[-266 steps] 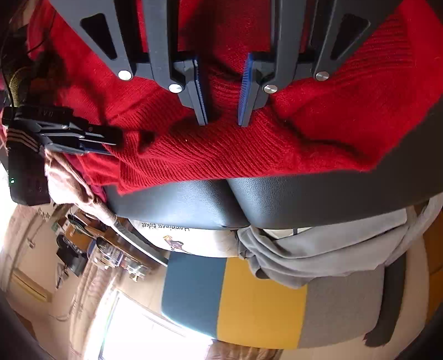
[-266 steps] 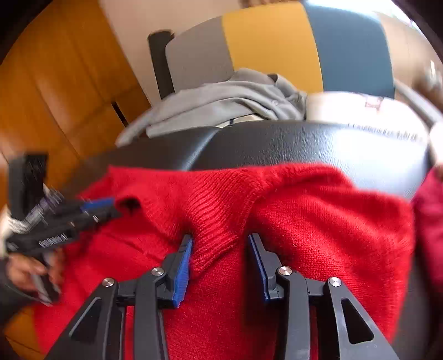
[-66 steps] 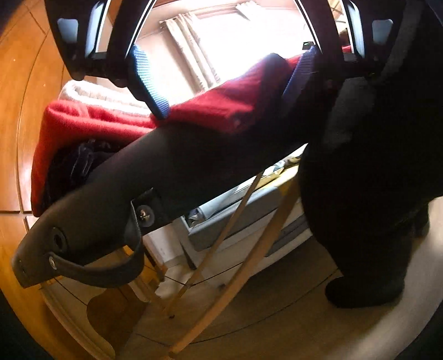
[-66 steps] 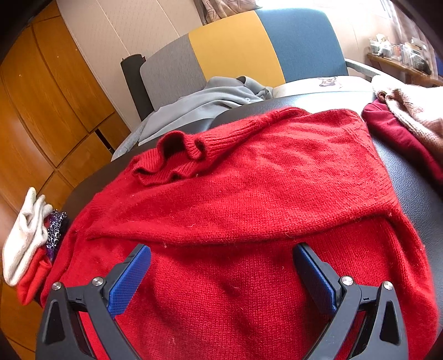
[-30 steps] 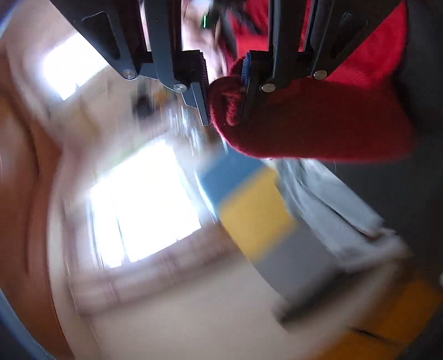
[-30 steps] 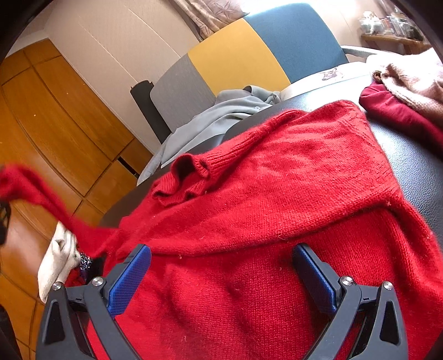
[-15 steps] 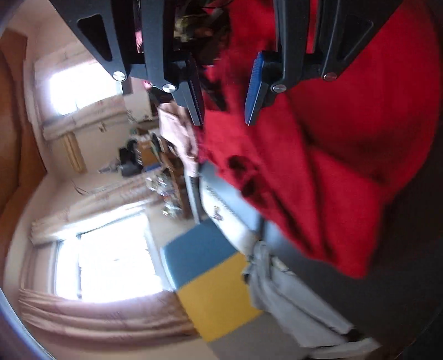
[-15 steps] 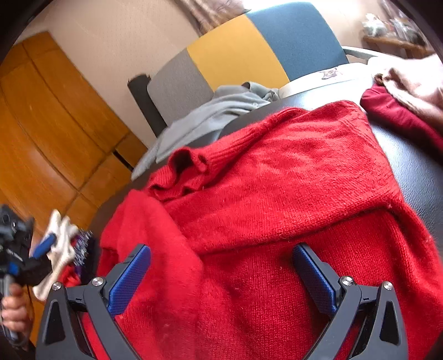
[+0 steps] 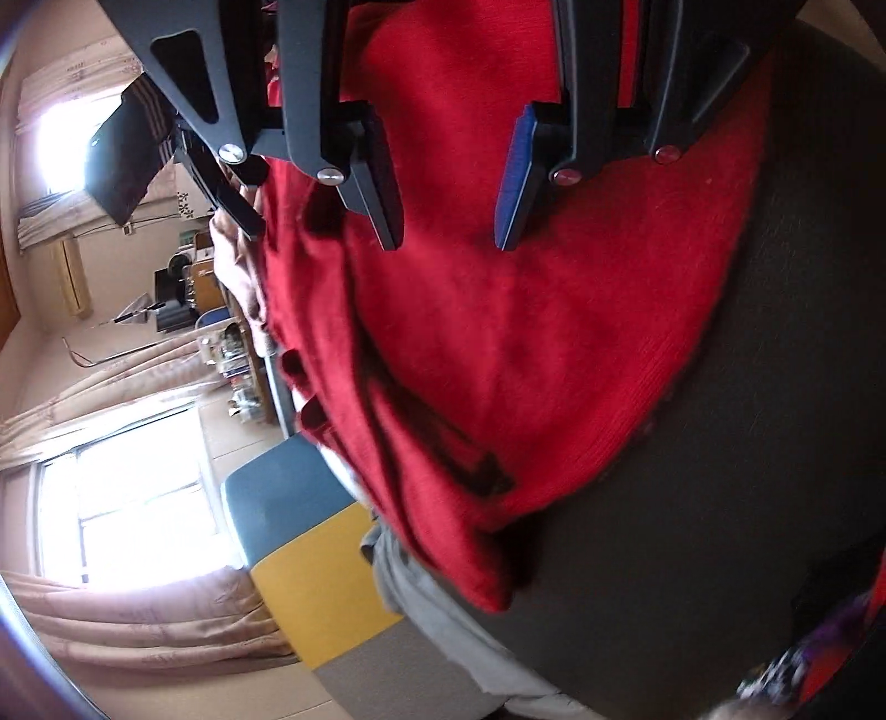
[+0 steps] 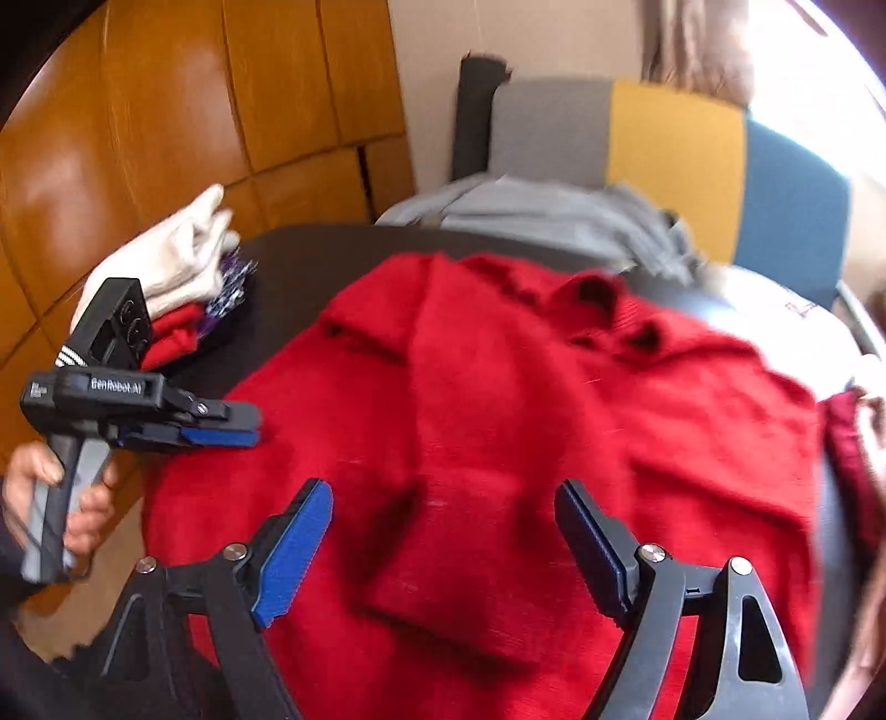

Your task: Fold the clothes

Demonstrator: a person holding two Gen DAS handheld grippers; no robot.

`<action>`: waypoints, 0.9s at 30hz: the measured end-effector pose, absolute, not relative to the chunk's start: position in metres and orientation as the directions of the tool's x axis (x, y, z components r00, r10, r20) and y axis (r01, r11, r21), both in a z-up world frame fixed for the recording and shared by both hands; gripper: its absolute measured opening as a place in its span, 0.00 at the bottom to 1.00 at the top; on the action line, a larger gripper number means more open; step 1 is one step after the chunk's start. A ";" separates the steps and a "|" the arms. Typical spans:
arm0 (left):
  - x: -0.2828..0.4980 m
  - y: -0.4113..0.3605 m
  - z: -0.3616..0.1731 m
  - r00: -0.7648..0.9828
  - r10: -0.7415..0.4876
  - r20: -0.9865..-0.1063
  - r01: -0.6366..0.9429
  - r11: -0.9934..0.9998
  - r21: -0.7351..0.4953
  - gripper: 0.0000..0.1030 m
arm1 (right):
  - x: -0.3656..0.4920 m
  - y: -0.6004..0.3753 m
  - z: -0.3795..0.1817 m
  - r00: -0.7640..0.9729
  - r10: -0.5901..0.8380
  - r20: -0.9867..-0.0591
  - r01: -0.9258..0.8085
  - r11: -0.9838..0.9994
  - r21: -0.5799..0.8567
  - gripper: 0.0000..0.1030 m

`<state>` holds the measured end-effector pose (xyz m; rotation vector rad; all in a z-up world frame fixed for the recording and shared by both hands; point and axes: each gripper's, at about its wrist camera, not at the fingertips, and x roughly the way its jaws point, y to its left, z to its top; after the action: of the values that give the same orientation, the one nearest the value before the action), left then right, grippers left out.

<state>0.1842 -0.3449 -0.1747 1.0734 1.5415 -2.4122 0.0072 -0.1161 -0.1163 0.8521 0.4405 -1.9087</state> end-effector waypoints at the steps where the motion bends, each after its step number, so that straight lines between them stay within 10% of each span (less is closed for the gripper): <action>1: 0.188 -0.344 -0.176 -0.761 0.289 -0.580 0.411 -0.478 -0.777 0.33 | 0.010 -0.124 -0.121 -0.334 -0.593 -0.733 0.876 -0.482 -0.009 0.58; 4: 0.198 -0.341 -0.176 -0.780 0.288 -0.555 0.393 -0.465 -0.793 0.33 | 0.006 -0.139 -0.139 -0.421 -0.478 -0.771 0.838 -0.530 -0.129 0.06; 10: 0.204 -0.325 -0.173 -0.791 0.290 -0.538 0.366 -0.481 -0.797 0.33 | -0.014 -0.119 -0.110 -0.345 -0.533 -0.773 0.825 -0.564 0.021 0.06; 18: 0.204 -0.320 -0.169 -0.778 0.294 -0.556 0.381 -0.483 -0.788 0.33 | -0.137 -0.053 -0.050 -0.297 -0.714 -0.634 0.567 -0.666 0.485 0.09; 22: 0.202 -0.323 -0.167 -0.772 0.304 -0.559 0.399 -0.453 -0.797 0.35 | -0.188 -0.016 -0.076 -0.353 -0.675 -0.648 0.408 -0.734 0.542 0.51; 27: 0.194 -0.335 -0.161 -0.794 0.295 -0.532 0.398 -0.410 -0.821 0.36 | -0.184 0.019 -0.101 -0.368 -0.686 -0.628 0.371 -0.727 0.577 0.57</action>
<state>0.1936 -0.3347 -0.1607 0.9823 1.6688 -2.3892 -0.1836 0.0194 -0.1006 1.1982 -0.4511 -2.1196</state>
